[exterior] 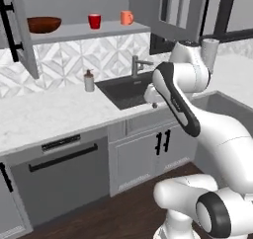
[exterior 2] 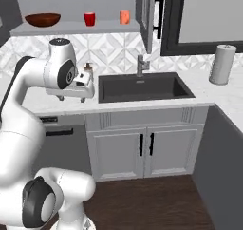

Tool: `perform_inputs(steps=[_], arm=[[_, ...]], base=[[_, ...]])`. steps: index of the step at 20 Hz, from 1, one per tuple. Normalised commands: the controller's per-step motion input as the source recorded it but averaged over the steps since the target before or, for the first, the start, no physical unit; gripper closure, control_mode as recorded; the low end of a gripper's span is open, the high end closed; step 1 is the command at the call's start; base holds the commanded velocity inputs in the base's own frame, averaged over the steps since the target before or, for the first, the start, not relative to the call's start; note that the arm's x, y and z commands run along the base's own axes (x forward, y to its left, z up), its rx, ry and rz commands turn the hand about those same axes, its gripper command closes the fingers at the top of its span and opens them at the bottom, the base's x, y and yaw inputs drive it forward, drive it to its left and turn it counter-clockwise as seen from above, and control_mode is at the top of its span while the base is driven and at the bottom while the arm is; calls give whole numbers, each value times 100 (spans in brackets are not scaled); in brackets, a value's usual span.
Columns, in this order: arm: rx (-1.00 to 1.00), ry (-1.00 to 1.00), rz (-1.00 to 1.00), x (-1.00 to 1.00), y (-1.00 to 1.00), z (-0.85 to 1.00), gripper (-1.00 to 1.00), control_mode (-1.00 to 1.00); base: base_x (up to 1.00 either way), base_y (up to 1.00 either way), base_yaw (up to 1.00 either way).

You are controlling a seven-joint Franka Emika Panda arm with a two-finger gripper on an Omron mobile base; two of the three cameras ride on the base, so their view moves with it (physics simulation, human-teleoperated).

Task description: Gather all objects into one cabinet and sort the glasses and bowls to opposite sides.

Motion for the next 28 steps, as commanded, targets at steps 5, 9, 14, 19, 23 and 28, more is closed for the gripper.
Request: perform_inputs(steps=[5,9,14,19,23,28], arm=[[0,0,0,0,0,0,-100,100],[0,0,0,0,0,0,-100,100],[0,0,0,0,0,0,-100,100],[0,0,0,0,0,0,-100,100],[0,0,0,0,0,0,-100,100],[0,0,0,0,0,0,-100,100]], base=[[0,-25,-75],[0,-21,-78],[0,-22,-79],[0,-23,-79],[0,-26,-80],[1,-23,-81]])
